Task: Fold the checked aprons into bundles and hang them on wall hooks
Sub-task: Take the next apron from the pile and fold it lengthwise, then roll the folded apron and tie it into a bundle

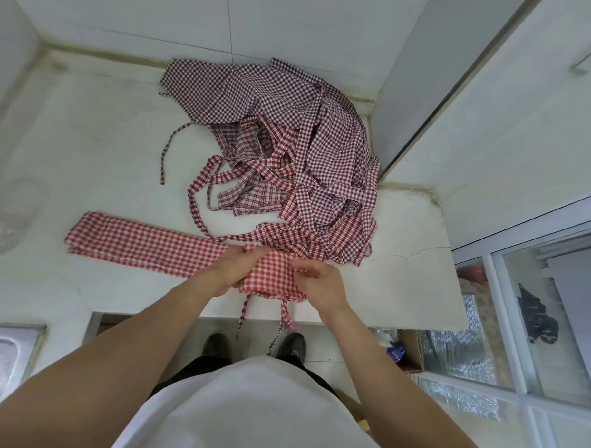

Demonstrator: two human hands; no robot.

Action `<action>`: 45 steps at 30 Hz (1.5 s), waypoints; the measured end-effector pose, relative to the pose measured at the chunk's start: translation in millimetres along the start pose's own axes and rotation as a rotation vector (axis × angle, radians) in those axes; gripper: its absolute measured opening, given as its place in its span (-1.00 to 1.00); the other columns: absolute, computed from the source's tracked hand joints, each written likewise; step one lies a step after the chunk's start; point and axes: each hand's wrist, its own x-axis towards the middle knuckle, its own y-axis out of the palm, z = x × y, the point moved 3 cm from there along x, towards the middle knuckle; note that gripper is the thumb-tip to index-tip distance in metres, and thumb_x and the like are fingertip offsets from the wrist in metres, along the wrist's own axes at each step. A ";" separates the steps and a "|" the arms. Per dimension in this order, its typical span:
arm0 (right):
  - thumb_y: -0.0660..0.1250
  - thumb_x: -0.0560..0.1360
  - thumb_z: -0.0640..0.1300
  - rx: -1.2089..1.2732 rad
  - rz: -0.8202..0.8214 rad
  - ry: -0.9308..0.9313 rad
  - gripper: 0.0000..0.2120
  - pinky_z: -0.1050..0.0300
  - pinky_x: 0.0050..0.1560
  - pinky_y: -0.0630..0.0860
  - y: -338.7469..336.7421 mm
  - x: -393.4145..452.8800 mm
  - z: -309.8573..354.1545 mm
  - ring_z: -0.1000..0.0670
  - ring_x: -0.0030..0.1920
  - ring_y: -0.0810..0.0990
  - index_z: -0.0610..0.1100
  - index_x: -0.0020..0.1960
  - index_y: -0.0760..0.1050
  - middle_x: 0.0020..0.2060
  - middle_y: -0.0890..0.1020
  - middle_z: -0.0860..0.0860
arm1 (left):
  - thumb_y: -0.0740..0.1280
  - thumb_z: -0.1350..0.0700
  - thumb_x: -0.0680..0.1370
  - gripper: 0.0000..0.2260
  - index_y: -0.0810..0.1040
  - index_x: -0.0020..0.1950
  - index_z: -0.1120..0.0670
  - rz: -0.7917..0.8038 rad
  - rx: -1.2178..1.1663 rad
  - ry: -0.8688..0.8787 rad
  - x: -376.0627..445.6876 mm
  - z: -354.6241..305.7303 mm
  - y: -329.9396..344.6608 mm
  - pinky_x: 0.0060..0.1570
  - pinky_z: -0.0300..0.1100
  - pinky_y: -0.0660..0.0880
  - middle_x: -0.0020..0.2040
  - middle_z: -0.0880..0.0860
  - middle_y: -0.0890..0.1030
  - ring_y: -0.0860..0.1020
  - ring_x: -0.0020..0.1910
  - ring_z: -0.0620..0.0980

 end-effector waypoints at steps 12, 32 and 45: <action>0.57 0.37 0.05 -0.040 0.048 0.211 -0.53 0.02 -0.19 0.69 16.8 13.9 -25.2 0.02 -0.02 0.67 -0.13 0.16 0.53 0.07 0.66 -0.01 | 0.00 0.00 0.70 -0.60 0.27 0.51 0.10 -0.200 1.013 0.356 0.5 13.8 -21.3 0.46 0.01 0.18 0.44 0.09 0.36 0.25 0.40 0.07; 0.51 0.45 -0.04 0.283 -0.175 0.018 -0.65 0.06 0.11 0.63 2.1 23.4 -29.1 0.04 0.04 0.67 -0.15 0.18 0.60 0.03 0.70 0.03 | 0.44 -0.07 0.52 -0.41 0.29 0.47 0.00 0.040 0.948 0.225 7.9 -21.4 -15.1 0.37 -0.07 0.34 0.42 0.00 0.44 0.43 0.37 0.04; 0.46 0.46 0.06 0.138 0.006 -0.186 -0.58 -0.02 0.24 0.57 -5.1 19.2 4.9 0.06 0.18 0.61 -0.04 0.27 0.54 0.17 0.64 0.06 | 0.46 -0.17 0.47 -0.31 0.25 0.52 -0.13 0.329 0.735 0.126 -23.1 -29.8 -20.5 0.34 -0.19 0.32 0.36 -0.17 0.43 0.39 0.31 -0.13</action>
